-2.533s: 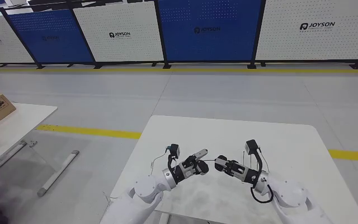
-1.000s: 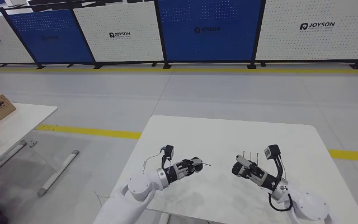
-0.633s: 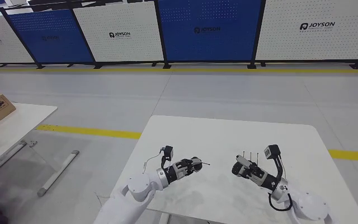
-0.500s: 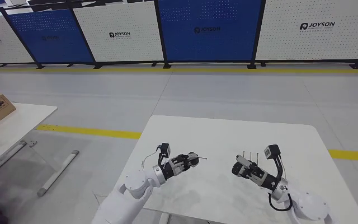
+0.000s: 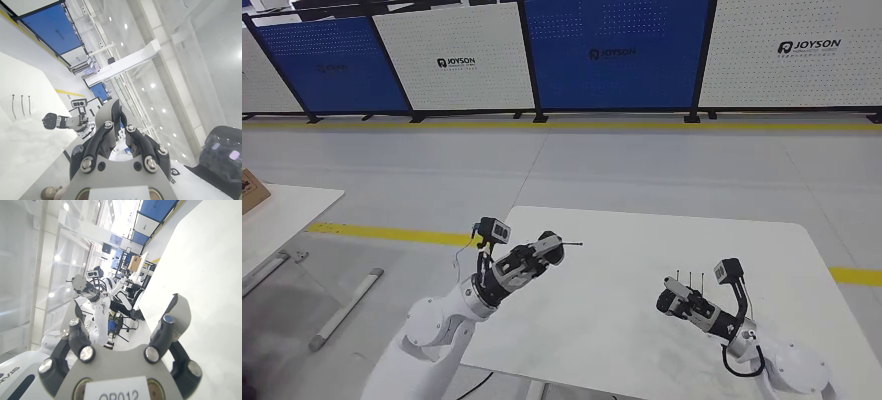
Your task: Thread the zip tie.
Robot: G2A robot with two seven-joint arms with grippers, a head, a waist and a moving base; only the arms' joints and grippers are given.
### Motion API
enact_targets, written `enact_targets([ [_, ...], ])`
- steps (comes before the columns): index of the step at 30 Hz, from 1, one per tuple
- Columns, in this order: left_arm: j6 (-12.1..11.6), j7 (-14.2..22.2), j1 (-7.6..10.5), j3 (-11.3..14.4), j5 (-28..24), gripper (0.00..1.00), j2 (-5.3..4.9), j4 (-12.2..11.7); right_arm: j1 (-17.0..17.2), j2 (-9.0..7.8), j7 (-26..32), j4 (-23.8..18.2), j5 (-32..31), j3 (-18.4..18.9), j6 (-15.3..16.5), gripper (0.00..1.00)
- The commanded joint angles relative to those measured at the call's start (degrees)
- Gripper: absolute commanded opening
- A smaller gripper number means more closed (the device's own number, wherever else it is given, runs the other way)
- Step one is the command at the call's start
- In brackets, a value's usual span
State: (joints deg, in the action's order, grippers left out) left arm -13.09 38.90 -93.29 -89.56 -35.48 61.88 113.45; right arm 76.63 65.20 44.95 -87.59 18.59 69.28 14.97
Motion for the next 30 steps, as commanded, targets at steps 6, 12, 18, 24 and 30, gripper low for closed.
enact_targets([
  [6,0.4,0.4,-1.05,-0.6,-0.7,0.00,-0.04,1.4,0.0,0.00,0.0,0.0,0.0,0.0,0.0,1.00],
  [12,2.8,-0.7,-0.47,0.5,2.1,0.00,-0.07,0.4,0.0,0.00,0.0,0.0,0.0,0.0,0.0,1.00],
  [18,8.1,-1.5,2.17,4.9,12.2,0.00,-0.18,-5.6,0.0,0.00,0.0,0.0,0.0,0.0,0.0,1.00],
  [24,12.7,-1.9,5.32,10.2,20.2,0.00,-0.10,-13.2,0.0,0.00,0.0,0.0,0.0,0.0,0.0,1.00],
  [30,13.7,-3.0,7.98,14.7,22.5,0.00,0.34,-18.3,0.0,0.00,0.0,0.0,0.0,0.0,0.0,1.00],
])
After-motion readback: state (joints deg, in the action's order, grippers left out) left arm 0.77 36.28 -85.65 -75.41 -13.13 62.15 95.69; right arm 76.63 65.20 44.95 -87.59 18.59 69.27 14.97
